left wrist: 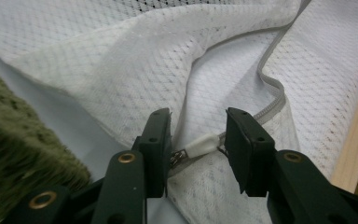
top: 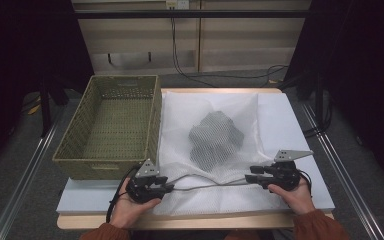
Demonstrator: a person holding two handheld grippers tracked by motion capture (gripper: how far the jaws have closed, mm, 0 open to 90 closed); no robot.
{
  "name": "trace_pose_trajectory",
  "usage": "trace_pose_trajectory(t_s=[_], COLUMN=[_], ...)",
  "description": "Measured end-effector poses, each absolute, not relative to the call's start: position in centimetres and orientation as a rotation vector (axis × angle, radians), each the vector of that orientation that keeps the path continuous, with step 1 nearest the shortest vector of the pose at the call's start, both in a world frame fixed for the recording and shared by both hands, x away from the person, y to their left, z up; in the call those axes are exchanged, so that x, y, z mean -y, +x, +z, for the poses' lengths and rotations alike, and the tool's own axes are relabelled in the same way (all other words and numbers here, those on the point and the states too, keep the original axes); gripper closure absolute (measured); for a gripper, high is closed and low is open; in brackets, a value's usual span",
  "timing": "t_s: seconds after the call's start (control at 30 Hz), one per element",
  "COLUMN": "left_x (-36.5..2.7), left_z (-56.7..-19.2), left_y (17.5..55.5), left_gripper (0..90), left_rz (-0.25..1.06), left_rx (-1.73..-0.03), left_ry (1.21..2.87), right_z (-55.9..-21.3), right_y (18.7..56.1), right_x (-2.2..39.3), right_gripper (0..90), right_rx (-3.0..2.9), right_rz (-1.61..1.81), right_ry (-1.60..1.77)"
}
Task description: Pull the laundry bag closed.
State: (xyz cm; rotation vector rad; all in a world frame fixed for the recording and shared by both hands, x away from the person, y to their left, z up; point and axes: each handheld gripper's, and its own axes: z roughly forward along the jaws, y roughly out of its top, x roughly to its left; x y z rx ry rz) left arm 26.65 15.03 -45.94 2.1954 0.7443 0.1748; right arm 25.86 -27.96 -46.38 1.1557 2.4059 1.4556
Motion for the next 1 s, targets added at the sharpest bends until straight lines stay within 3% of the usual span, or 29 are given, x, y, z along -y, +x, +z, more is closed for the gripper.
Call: trace_pose_trajectory(t_s=[0.2, 0.4, 0.53, 0.73, 0.87, 1.0], left_x=[-17.0, -18.0, -18.2, -17.2, -17.0, -16.7], left_z=[-45.2, -45.3, -46.4, -47.1, -47.0, -47.0], left_y=[26.0, 25.8, 25.4, 25.6, 25.6, 25.7], left_gripper=[54.7, 62.7, 56.5, 50.5, 57.3, 70.0], left_rz=[0.186, 0.181, 0.109, 0.121, 0.155, 0.162], left_rx=[-0.775, -0.806, -0.841, -0.836, -0.825, -0.801], left_ry=[2.143, 2.165, 2.214, 2.269, 2.296, 2.308], right_z=[-46.4, -46.4, -46.4, -46.3, -45.8, -45.9], right_y=[25.8, 25.9, 25.9, 25.9, 26.3, 26.5], right_x=[27.8, 27.7, 27.7, 27.3, 26.2, 25.2], right_gripper=[52.0, 52.0, 52.1, 53.1, 51.9, 47.3], right_rx=[-2.416, -2.421, -2.421, -2.438, -2.45, -2.472], right_rz=[1.454, 1.457, 1.457, 1.451, 1.481, 1.455], right_ry=[1.144, 1.14, 1.133, 1.111, 1.072, 1.031])
